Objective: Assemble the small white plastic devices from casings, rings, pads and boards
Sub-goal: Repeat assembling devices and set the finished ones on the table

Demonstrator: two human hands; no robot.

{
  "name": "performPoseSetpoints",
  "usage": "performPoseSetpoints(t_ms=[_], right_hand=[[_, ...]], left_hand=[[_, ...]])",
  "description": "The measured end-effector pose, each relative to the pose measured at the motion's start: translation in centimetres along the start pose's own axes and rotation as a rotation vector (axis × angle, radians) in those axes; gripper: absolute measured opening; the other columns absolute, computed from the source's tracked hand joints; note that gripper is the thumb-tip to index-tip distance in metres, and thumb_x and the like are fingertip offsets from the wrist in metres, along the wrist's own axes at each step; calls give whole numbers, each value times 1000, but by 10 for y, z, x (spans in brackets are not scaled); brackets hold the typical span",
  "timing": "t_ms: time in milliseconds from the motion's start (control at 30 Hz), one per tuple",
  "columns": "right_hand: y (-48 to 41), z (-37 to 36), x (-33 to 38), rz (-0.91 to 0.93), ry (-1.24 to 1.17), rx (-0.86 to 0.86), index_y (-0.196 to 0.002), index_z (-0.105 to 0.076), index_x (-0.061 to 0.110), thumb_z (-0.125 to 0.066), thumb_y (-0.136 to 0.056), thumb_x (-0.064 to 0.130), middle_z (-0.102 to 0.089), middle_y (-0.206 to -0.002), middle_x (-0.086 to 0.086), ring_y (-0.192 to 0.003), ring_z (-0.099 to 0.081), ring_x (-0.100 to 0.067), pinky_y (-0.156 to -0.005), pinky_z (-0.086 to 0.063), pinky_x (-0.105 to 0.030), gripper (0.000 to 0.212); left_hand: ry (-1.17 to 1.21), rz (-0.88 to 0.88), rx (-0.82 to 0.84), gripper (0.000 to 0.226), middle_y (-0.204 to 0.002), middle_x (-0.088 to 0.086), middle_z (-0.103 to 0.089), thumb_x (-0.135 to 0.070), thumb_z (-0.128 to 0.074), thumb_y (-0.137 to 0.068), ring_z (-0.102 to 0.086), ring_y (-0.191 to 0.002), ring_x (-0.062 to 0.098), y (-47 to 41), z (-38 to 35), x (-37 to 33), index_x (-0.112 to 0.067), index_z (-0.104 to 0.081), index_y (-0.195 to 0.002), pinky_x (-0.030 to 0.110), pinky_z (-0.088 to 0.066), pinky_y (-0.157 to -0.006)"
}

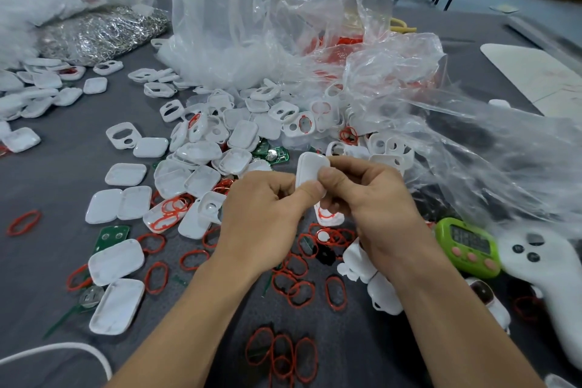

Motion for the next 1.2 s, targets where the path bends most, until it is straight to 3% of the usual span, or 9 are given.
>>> performPoseSetpoints(t_ms=[100, 233, 367, 600, 733, 800, 1000, 1100, 1200], right_hand=[[2, 0, 6, 33, 77, 68, -87, -83, 20, -76, -89, 8, -72, -71, -4, -57, -56, -12, -58, -51, -23, 14], [9, -4, 11, -46, 13, 204, -92, -83, 23, -66, -96, 2, -78, -89, -7, -77, -71, -17, -63, -57, -23, 27], [13, -4, 18, -40, -25, 287, -99, -82, 19, -64, -96, -3, -78, -91, -13, -74, -74, -25, -63, -60, -25, 28], [12, -6, 15, -14, 8, 224, -99, -82, 19, -65, -94, -6, -79, -89, -16, -73, -74, -30, -62, -61, -27, 30], [10, -5, 18, -49, 3, 145, -99, -81, 16, -63, -97, 0, -80, -92, -9, -79, -77, -21, -61, -60, -25, 24], [11, -5, 18, -35, 25, 103, -96, -82, 17, -64, -99, 7, -80, -91, -9, -80, -77, -22, -60, -60, -25, 22], [13, -14, 11, 148, 220, -77, -73, -81, 45, -70, -93, 13, -79, -74, 3, -67, -71, -16, -62, -59, -36, 39], [10, -11, 10, 126, 156, -57, -78, -84, 35, -69, -83, 23, -80, -81, 1, -79, -77, -19, -77, -62, -38, 19], [9, -8, 8, 129, 167, -78, -80, -84, 30, -70, -80, 25, -80, -80, -1, -77, -77, -19, -73, -61, -37, 16]], left_hand=[[-64, -25, -95, 63, -47, -11, -31, -66, -53, -89, -31, -48, 8, 0, 4, 0, -16, -41, -53, 25, -25, -51], [-120, -135, -171, 57, -49, -9, -34, -50, -54, -99, -33, -49, 8, 0, 7, -2, -23, -34, -53, 20, -22, -50], [-179, -200, -249, 56, -51, -9, -39, -49, -55, -99, -35, -50, 8, 5, 8, -7, -32, -28, -52, 20, -21, -51], [-192, -200, -248, 52, -51, -15, -44, -49, -54, -97, -41, -51, 4, 4, 6, -4, -35, -33, -52, 15, -27, -51], [-52, -144, -236, 21, -63, -14, -61, -44, -62, -93, -57, -62, 5, 3, 3, 1, -33, -68, -76, 13, -39, -57], [8, -134, -237, 10, -64, -13, -65, -40, -67, -89, -59, -62, 4, 3, 4, -1, -36, -74, -83, 13, -41, -58], [-22, -133, -293, 6, -64, -19, -70, -35, -73, -86, -67, -64, 2, 5, 5, -3, -35, -78, -82, 16, -47, -57], [-20, -145, -281, 5, -69, -23, -71, -36, -74, -87, -69, -68, 1, 5, 6, -5, -39, -77, -87, 20, -51, -61], [-38, -202, -264, 15, -73, -23, -72, -34, -73, -88, -69, -69, 3, 7, 6, -9, -47, -71, -95, 24, -52, -63]])
Point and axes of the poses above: each hand's wrist, its own y-axis away from the middle knuckle, its own z-axis out of the back of the hand, x = y × z, the point moved 3 cm from there along -y, towards the middle knuckle
